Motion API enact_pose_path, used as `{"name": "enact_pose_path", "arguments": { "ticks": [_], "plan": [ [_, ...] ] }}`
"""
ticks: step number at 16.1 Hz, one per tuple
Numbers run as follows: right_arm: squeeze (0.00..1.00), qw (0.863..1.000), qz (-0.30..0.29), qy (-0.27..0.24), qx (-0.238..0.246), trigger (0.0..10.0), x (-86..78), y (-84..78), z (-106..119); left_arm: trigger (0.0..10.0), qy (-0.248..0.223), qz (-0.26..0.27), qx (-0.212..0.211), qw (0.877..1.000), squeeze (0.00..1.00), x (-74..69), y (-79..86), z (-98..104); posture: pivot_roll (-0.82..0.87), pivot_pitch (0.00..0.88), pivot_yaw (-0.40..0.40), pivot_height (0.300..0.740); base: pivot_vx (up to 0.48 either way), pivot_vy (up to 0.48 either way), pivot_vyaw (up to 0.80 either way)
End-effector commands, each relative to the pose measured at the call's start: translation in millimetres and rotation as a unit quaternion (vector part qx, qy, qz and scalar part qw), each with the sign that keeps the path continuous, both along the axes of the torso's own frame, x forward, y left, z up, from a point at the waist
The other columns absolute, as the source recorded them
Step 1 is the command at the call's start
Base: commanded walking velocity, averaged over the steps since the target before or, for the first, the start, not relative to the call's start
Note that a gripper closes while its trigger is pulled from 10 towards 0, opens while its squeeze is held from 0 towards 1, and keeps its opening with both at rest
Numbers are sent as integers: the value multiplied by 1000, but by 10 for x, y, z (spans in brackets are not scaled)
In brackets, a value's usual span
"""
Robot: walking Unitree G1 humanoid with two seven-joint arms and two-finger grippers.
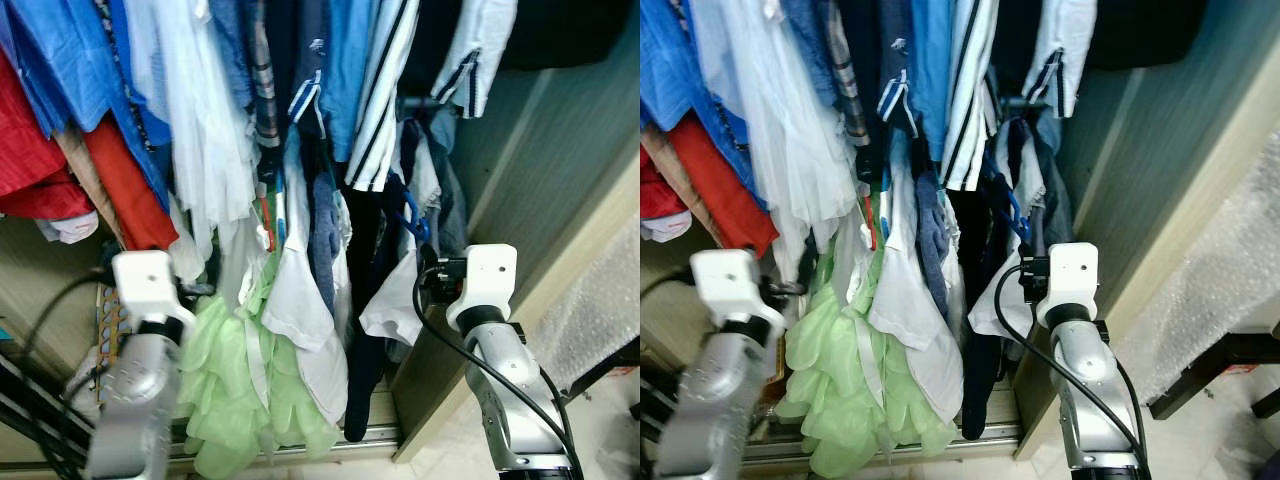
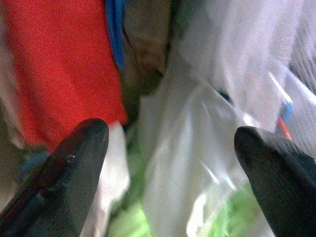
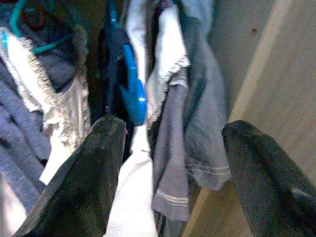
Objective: Clean up the room
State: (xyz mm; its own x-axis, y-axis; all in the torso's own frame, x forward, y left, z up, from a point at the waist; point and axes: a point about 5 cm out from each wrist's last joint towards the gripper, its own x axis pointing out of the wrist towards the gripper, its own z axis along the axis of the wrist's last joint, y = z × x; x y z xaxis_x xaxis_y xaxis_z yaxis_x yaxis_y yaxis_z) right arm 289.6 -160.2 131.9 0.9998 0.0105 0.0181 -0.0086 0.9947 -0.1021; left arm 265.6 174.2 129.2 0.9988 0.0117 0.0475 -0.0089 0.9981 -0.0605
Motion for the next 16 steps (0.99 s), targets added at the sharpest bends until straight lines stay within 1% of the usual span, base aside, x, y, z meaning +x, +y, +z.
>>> {"name": "enact_pose_path", "arguments": {
  "ticks": [1, 2, 4, 5, 6, 7, 8, 9, 10, 12, 13, 14, 16],
  "plan": [
    [0, 1000, 9, -2, -7, 10000, -8, 10, 7, 10000, 6, -13, -5, 1000, 0, -15, -52, -49, 8, 0, -28, 740, 0, 0, 0],
    [0, 1000, 10, -3, -10, 10000, -15, 10, -4, 10000, 6, -24, -12, 1000, 0, -34, -82, -68, 9, 0, -28, 740, 0, 0, 0],
    [0, 1000, -2, 8, 3, 10000, -21, -40, -59, 10000, 15, -16, -6, 1000, 0, -57, -64, -117, 13, 0, -25, 740, 0, 0, 0],
    [0, 999, -18, 22, 15, 10000, -128, -140, -121, 10000, 14, -10, 1, 1000, 0, -107, 56, -111, 15, 0, -26, 740, 0, 0, 0],
    [0, 999, -19, 24, 15, 10000, -166, -159, -133, 10000, 12, -8, 3, 1000, 0, -129, 85, -110, 16, 0, -26, 740, 0, 0, 0],
    [0, 999, -24, 36, 7, 10000, -336, -241, -190, 10000, 24, 11, -1, 1000, 0, -244, 205, -161, 18, 0, -25, 740, 0, 0, 0],
    [0, 999, -25, 41, 4, 10000, -385, -271, -209, 10000, 28, 19, 4, 999, 0, -287, 241, -188, 18, 0, -25, 740, 0, 0, 0],
    [0, 998, -25, 51, -6, 10000, -486, -339, -250, 10000, 38, 27, 6, 999, 0, -401, 291, -255, 15, 0, -22, 740, 0, 0, 0],
    [0, 998, -24, 51, -5, 10000, -500, -353, -252, 10000, 42, 25, 0, 999, 0, -431, 280, -269, 15, 0, -21, 740, 0, 0, 0],
    [0, 999, -16, 47, -12, 10000, -457, -327, -235, 10000, 42, 17, 9, 999, 0, -424, 209, -276, 16, 0, -22, 740, 0, 0, 0],
    [0, 999, -9, 41, -16, 10000, -417, -277, -205, 10000, 38, 13, 0, 999, 0, -402, 173, -253, 17, 0, -22, 740, 0, 0, 0],
    [0, 999, -4, 39, -16, 10000, -413, -251, -191, 10000, 38, 8, -13, 999, 0, -401, 159, -245, 15, 0, -21, 740, 0, 0, 0],
    [0, 999, 4, 40, -22, 10000, -393, -217, -194, 10000, 49, 52, 25, 997, 0, -413, 167, -239, 17, 0, -20, 740, 0, 0, 800]
  ]
}}
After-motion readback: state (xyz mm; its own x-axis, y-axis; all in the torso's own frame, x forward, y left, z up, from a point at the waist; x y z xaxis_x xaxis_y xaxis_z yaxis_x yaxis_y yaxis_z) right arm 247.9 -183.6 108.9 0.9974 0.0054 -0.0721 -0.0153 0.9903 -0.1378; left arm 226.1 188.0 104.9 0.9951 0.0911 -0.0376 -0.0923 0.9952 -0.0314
